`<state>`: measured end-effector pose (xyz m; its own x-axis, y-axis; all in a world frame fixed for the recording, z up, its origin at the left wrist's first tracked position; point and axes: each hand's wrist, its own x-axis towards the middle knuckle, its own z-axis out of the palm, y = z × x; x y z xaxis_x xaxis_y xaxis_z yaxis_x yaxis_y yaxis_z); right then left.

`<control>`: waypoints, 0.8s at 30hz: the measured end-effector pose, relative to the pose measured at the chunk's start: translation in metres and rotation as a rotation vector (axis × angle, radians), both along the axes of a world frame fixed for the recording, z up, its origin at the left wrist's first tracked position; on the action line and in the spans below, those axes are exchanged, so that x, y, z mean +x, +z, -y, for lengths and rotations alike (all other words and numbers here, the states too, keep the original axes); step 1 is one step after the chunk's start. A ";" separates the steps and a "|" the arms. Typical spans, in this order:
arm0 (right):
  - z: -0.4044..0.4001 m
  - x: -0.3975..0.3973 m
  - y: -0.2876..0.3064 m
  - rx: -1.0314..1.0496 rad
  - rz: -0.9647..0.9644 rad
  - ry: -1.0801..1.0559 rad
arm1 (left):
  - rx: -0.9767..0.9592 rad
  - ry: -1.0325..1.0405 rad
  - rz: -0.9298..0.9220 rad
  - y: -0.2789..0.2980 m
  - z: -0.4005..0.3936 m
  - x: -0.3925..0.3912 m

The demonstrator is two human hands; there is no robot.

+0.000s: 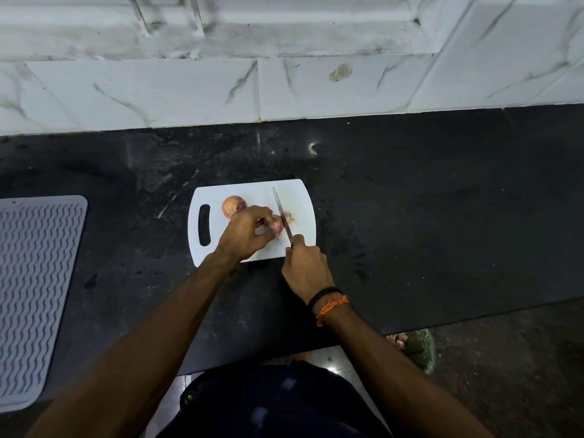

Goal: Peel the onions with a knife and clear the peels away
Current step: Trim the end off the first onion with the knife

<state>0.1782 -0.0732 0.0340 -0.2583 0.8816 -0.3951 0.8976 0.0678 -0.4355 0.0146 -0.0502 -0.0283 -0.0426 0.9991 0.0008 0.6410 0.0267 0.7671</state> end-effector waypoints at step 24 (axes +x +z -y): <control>0.008 0.006 0.006 -0.031 -0.006 0.012 | -0.042 0.017 -0.070 0.004 0.003 0.009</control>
<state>0.1840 -0.0810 0.0404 -0.2715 0.8656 -0.4207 0.8942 0.0652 -0.4429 0.0236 -0.0531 -0.0244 -0.0613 0.9974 -0.0376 0.6921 0.0696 0.7184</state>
